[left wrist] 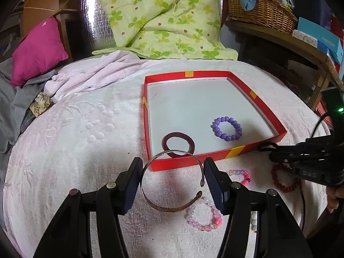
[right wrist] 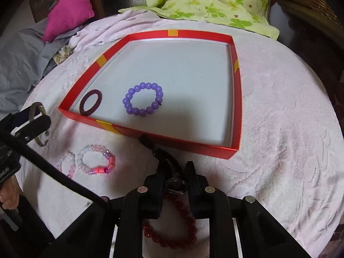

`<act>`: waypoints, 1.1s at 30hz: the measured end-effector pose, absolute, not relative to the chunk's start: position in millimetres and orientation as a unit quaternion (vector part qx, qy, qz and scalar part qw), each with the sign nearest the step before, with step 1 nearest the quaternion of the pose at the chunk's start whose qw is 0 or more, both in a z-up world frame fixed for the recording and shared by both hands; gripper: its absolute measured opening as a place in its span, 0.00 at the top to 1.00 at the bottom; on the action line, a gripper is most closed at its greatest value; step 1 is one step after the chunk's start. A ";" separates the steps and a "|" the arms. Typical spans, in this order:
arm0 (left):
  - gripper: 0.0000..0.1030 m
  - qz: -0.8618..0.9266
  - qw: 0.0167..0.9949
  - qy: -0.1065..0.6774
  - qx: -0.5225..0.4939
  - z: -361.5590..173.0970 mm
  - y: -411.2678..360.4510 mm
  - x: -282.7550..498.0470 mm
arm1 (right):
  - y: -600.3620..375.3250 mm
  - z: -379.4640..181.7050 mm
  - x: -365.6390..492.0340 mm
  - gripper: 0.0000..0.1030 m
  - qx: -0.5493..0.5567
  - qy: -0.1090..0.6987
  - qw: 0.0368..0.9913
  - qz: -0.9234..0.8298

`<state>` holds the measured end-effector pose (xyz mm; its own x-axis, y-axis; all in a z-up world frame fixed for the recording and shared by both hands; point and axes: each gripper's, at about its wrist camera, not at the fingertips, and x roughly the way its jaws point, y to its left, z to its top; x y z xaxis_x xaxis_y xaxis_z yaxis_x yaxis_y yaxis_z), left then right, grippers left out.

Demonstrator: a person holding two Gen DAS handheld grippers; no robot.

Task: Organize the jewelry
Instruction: 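Grasp the silver cuff with the left tool while the right grasps the black hair tie, then open the left tool over the box while the right releases the hair tie inside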

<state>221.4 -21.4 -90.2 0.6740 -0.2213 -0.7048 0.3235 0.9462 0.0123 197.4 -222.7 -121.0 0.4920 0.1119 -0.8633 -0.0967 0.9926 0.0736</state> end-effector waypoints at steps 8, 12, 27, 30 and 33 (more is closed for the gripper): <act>0.42 -0.130 0.921 0.357 0.080 -85.2 -20.4 219.7 | -222.8 -76.5 173.0 0.81 0.080 0.442 0.878 0.167; 0.42 -0.120 0.926 0.347 0.086 -82.4 -19.4 218.8 | -224.7 -69.1 172.1 0.81 0.119 0.417 0.885 0.171; 0.42 -0.100 0.934 0.328 0.101 -77.6 -16.1 221.3 | -247.4 -81.7 202.3 0.81 0.223 0.400 0.884 0.096; 0.42 -0.099 0.934 0.328 0.103 -78.2 -17.2 222.5 | -249.8 -85.5 205.3 0.81 0.228 0.403 0.882 0.090; 0.42 -0.097 0.933 0.330 0.104 -78.9 -18.0 224.6 | -251.1 -88.7 207.6 0.81 0.231 0.406 0.880 0.086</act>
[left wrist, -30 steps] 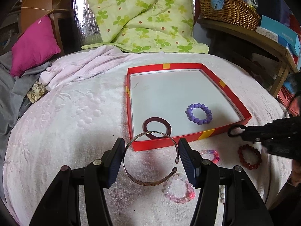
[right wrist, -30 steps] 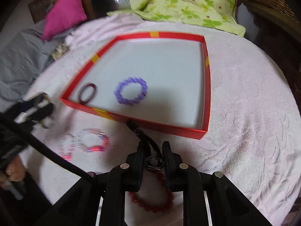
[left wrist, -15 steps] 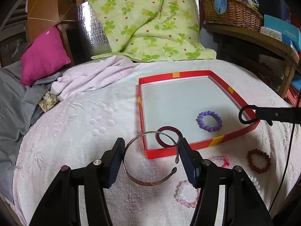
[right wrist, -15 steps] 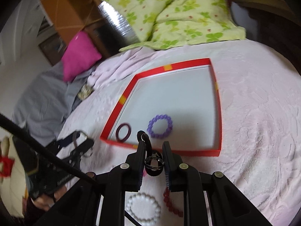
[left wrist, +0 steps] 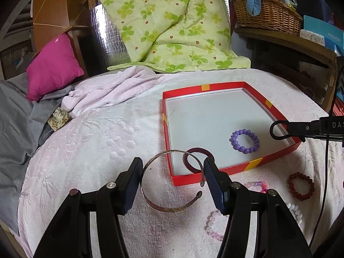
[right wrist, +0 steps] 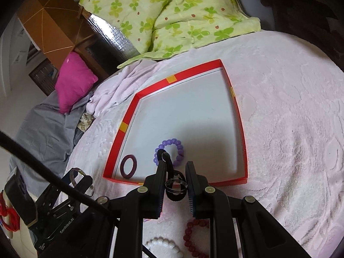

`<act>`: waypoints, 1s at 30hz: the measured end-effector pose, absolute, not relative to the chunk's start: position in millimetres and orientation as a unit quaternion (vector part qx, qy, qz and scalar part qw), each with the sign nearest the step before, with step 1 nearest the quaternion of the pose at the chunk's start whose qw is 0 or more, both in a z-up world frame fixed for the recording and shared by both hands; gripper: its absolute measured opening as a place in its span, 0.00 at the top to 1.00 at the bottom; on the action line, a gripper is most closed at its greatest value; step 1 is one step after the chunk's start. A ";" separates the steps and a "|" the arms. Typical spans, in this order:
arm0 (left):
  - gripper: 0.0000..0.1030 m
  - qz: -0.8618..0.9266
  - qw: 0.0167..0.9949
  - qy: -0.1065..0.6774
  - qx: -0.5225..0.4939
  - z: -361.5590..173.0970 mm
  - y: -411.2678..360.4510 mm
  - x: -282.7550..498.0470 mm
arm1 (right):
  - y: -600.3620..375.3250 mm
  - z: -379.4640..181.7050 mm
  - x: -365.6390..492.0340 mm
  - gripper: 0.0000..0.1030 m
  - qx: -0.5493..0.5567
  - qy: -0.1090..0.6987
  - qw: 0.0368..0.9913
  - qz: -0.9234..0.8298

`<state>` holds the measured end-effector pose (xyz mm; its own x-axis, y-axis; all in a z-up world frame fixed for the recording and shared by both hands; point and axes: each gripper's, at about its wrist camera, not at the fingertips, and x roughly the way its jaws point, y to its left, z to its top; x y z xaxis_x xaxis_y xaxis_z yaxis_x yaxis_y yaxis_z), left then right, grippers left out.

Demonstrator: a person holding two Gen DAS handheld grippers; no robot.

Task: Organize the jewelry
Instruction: 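Open the left tool over the box while the right releases the hair tie inside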

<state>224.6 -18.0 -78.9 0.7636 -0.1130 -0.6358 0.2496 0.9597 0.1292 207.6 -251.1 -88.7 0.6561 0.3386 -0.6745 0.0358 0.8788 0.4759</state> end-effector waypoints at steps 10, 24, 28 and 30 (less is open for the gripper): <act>0.42 -0.091 0.934 0.328 0.111 -80.1 -21.0 228.6 | -256.0 -95.4 215.5 0.81 0.245 0.406 0.877 0.076; 0.42 -0.085 0.935 0.323 0.117 -76.2 -31.7 244.1 | -256.4 -104.2 237.6 0.81 0.258 0.410 0.873 0.057; 0.42 -0.084 0.934 0.326 0.118 -77.4 -33.8 247.6 | -256.4 -107.2 245.7 0.81 0.260 0.410 0.873 0.049; 0.42 -0.085 0.933 0.329 0.117 -78.2 -33.6 249.4 | -256.7 -108.9 250.4 0.81 0.263 0.410 0.872 0.043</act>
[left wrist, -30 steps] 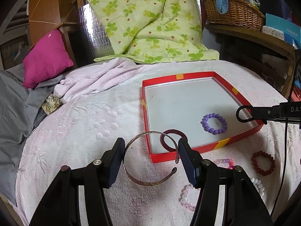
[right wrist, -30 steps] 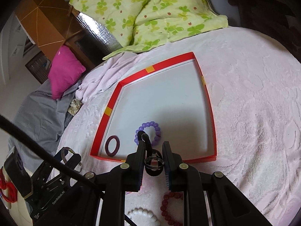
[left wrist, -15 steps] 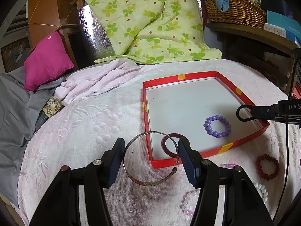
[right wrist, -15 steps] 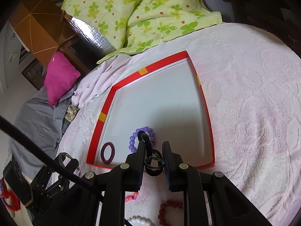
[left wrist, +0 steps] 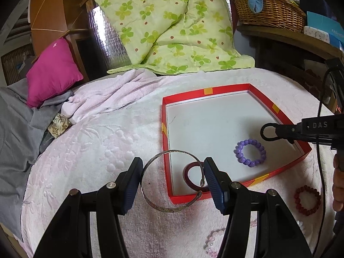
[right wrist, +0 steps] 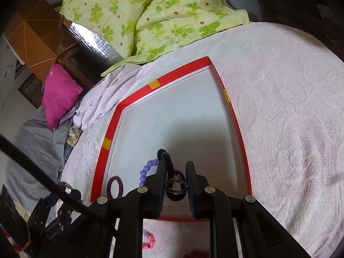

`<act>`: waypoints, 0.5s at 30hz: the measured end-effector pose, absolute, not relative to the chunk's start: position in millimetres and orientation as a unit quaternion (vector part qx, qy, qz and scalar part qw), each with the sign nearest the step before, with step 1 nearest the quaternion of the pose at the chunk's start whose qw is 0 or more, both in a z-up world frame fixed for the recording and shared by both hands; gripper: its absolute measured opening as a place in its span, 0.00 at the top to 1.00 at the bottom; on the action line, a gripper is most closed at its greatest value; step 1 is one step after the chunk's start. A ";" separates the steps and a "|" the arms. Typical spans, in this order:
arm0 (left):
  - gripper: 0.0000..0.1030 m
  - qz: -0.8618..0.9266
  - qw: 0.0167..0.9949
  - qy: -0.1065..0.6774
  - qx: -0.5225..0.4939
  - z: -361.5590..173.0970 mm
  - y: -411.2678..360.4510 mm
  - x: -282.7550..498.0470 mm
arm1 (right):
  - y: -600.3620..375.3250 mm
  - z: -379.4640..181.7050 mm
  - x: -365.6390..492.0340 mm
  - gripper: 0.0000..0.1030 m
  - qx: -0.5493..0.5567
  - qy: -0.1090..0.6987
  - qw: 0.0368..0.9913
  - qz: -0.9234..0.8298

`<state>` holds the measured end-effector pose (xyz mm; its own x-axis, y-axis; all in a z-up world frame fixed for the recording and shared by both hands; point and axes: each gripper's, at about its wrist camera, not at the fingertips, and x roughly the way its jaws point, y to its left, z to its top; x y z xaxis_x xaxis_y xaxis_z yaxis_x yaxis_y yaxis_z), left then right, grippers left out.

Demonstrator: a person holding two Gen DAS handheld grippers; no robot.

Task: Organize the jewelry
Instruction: 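Open the left tool over the box while the right releases the hair tie inside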

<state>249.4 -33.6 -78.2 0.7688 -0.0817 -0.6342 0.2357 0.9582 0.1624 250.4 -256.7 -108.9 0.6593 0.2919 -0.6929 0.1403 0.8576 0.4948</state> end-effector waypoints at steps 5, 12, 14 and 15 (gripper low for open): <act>0.42 -0.097 0.930 0.340 0.101 -73.1 -32.6 262.2 | -259.3 -113.4 263.5 0.81 0.277 0.412 0.868 0.032; 0.42 -0.128 0.912 0.381 0.085 -79.6 -51.2 307.9 | -260.1 -110.6 276.0 0.81 0.288 0.404 0.868 0.025; 0.42 -0.131 0.904 0.399 0.086 -86.7 -59.6 321.0 | -260.3 -110.8 279.0 0.81 0.285 0.404 0.869 0.018; 0.42 -0.131 0.899 0.408 0.086 -91.6 -64.3 328.4 | -260.4 -111.5 280.5 0.81 0.282 0.405 0.870 0.014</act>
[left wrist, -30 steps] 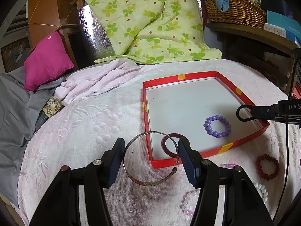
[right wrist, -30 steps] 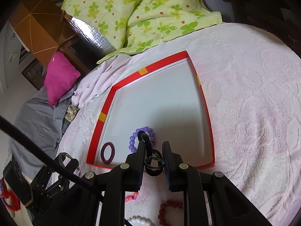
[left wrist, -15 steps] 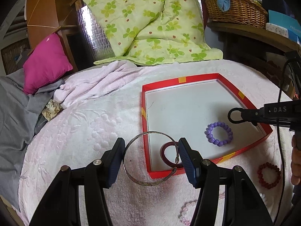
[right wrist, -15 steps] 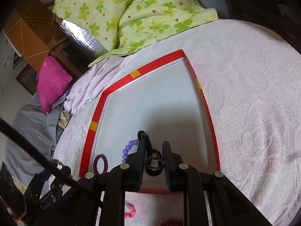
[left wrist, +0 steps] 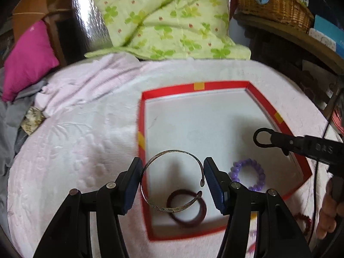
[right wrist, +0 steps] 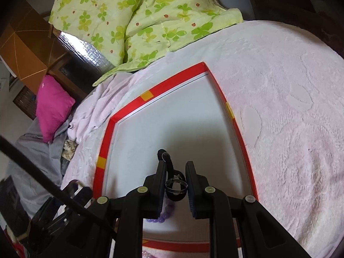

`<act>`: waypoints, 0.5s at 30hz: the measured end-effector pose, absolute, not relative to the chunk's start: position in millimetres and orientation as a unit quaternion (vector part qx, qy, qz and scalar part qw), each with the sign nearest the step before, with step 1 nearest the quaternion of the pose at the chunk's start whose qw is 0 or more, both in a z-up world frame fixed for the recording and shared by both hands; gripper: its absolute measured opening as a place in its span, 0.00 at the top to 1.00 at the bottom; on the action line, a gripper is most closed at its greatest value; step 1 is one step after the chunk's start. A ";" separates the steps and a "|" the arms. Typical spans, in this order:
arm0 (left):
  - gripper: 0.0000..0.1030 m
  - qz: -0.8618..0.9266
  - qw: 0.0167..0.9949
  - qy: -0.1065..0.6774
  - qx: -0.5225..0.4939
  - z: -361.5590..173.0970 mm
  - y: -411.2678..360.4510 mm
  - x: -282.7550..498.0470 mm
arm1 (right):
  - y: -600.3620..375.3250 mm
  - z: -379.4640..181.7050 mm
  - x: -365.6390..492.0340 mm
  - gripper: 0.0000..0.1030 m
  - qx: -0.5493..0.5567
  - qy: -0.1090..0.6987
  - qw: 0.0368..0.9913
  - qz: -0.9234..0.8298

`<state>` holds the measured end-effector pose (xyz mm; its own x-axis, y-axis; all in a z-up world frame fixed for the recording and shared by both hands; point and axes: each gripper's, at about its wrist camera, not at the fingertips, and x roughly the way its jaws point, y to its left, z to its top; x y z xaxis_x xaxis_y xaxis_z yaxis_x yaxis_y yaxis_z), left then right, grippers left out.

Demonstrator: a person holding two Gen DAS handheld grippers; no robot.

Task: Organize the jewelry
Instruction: 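Open the left tool over the box while the right releases the hair tie inside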

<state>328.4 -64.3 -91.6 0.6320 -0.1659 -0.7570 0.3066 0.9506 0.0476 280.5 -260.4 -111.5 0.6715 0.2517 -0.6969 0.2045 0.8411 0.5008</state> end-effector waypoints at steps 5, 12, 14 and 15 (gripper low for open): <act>0.41 -0.142 0.886 0.430 0.101 -103.8 -81.6 343.5 | -261.6 -118.5 285.7 0.78 0.280 0.419 0.864 0.002; 0.41 -0.152 0.881 0.429 0.130 -111.9 -98.2 346.4 | -262.7 -115.0 282.2 0.63 0.273 0.413 0.869 -0.009; 0.41 -0.148 0.885 0.421 0.135 -108.9 -96.4 342.6 | -267.0 -109.2 275.8 0.59 0.280 0.395 0.875 -0.013; 0.41 -0.148 0.886 0.419 0.133 -106.8 -94.7 341.3 | -269.4 -104.8 271.8 0.59 0.280 0.384 0.880 -0.015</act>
